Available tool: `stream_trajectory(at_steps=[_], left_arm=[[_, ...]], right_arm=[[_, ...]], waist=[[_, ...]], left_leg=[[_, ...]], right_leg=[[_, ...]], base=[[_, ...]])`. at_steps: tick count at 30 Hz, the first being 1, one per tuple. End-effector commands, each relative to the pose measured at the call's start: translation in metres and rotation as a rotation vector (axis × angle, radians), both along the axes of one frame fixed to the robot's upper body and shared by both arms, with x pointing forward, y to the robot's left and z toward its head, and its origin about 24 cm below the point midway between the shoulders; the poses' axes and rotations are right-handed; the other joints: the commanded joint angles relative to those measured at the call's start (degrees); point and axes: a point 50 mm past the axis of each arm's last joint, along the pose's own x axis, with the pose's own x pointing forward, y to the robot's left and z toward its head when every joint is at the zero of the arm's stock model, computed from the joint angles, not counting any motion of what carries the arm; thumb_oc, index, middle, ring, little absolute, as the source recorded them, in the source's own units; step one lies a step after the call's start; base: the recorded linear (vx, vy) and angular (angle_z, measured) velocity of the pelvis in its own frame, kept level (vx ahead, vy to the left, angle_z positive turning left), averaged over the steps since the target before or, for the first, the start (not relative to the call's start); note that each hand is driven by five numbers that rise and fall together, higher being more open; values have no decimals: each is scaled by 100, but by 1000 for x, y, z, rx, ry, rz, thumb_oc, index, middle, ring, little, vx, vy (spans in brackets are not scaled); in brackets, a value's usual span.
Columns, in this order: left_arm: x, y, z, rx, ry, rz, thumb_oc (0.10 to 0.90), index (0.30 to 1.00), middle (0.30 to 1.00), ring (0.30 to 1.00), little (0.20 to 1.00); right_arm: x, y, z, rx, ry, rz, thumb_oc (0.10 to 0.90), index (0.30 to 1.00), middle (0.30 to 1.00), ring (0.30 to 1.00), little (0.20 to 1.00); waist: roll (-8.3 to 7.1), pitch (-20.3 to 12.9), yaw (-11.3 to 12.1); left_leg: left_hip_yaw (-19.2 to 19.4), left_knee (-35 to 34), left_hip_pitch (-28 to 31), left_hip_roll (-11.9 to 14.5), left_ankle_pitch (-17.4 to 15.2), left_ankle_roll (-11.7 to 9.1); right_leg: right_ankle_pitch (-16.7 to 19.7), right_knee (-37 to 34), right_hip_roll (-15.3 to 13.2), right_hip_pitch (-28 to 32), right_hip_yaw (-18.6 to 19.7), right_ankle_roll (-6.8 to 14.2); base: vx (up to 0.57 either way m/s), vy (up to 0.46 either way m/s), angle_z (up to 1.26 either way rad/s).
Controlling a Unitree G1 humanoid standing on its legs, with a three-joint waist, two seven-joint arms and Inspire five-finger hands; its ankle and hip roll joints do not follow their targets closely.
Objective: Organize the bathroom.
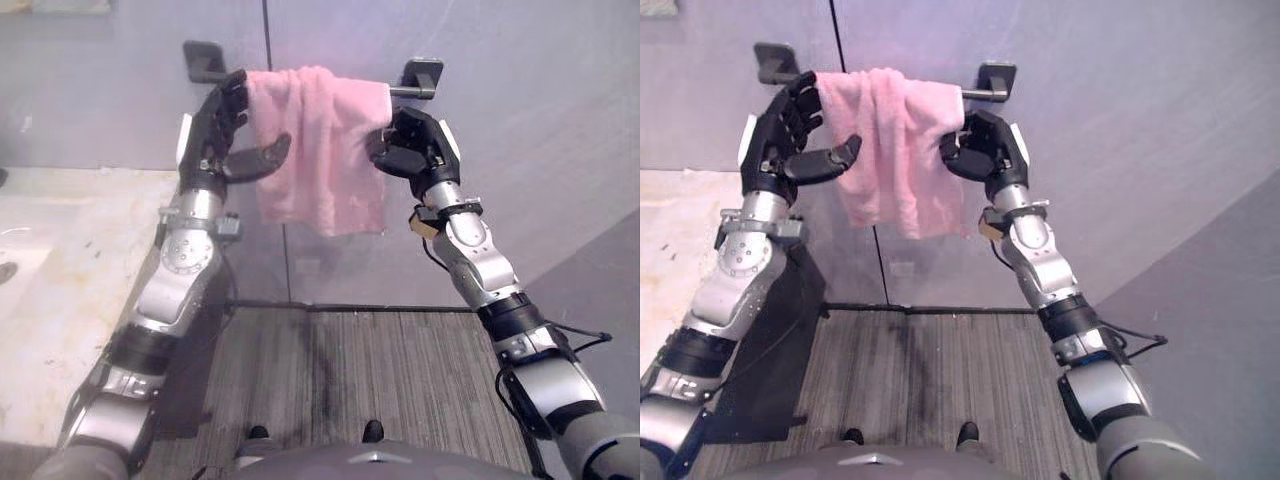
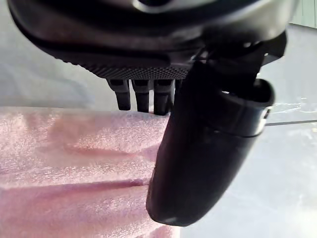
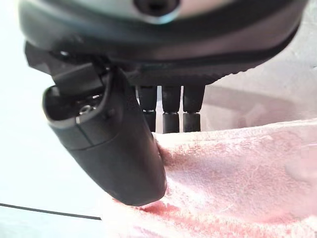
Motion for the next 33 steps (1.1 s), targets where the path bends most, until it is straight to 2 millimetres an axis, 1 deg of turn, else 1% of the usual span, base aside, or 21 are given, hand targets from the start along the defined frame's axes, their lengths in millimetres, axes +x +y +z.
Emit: stream_trajectory(at_steps=[1,3,7,10,12,14,17,23,24,27,30,32,33], left_arm=[[20,0,48,69,-132,14,800,900,900,900,900],[25,8,49,40,-107,68,800,900,900,900,900],[30,21,45,-15,-68,171,800,900,900,900,900],[27,23,40,-19,-65,217,800,900,900,900,900],[22,24,32,-21,-65,265,800,900,900,900,900],[18,23,29,-32,-68,268,800,900,900,900,900],[7,14,19,-15,-61,264,800,900,900,900,900],[0,5,9,-35,-36,219,800,900,900,900,900],[-2,3,10,-5,-57,224,800,900,900,900,900],[-1,1,12,4,-62,224,800,900,900,900,900],[3,1,18,38,-90,231,800,900,900,900,900],[5,3,23,56,-113,246,800,900,900,900,900],[7,7,26,57,-116,257,800,900,900,900,900]], right_arm=[[-10,34,20,-72,-148,197,400,300,300,300,300],[-10,36,21,-72,-148,206,400,300,300,300,300],[-9,41,22,-71,-148,204,400,300,300,300,300],[-10,41,21,-73,-146,198,400,300,300,300,300],[-11,39,20,-72,-142,181,400,300,300,300,300],[-12,37,18,-69,-139,173,400,300,300,300,300],[-14,35,14,-67,-135,154,400,300,300,300,300],[-14,31,11,-57,-128,137,400,300,300,300,300],[-14,32,11,-60,-129,138,400,300,300,300,300],[-14,33,11,-55,-129,139,400,300,300,300,300],[-13,35,11,-55,-125,144,400,300,300,300,300],[-13,35,11,-59,-122,152,400,300,300,300,300],[-13,36,11,-64,-121,160,400,300,300,300,300]], waist=[[178,-647,-293],[199,-658,-305],[202,-657,-290],[187,-647,-265],[160,-630,-215],[145,-620,-192],[105,-592,-128],[53,-579,-68],[50,-565,-62],[47,-563,-70],[50,-582,-93],[63,-593,-121],[72,-602,-153]], left_leg=[[-37,-21,-11,-175,-298,167],[-18,-21,-6,-173,-294,165],[-30,-21,0,-186,-288,161],[-50,-21,1,-197,-288,165],[-86,-21,-8,-204,-286,173],[-103,-21,-8,-204,-289,171],[-151,-21,6,-210,-306,182],[-183,-21,26,-217,-318,180],[-184,-21,33,-212,-317,180],[-180,-21,35,-209,-317,179],[-159,-21,39,-202,-317,174],[-148,-21,40,-200,-311,171],[-132,-21,46,-196,-308,165]], right_leg=[[-464,-31,315,181,143,20],[-487,-31,325,193,150,11],[-514,-31,334,216,127,-4],[-523,-31,336,228,110,-13],[-536,-31,340,240,91,-25],[-543,-31,339,247,77,-27],[-556,-31,343,283,53,-40],[-557,-31,343,320,16,-38],[-555,-31,348,328,14,-42],[-554,-31,353,330,24,-41],[-554,-31,354,330,17,-34],[-549,-31,357,323,34,-34],[-544,-31,363,318,53,-33]], base=[[12,13,-6],[14,10,-6],[3,1,-1],[0,0,0],[0,0,0],[0,0,0],[0,0,0],[1,-4,1],[0,0,0],[0,0,0],[0,0,0],[0,0,0],[0,0,0]])
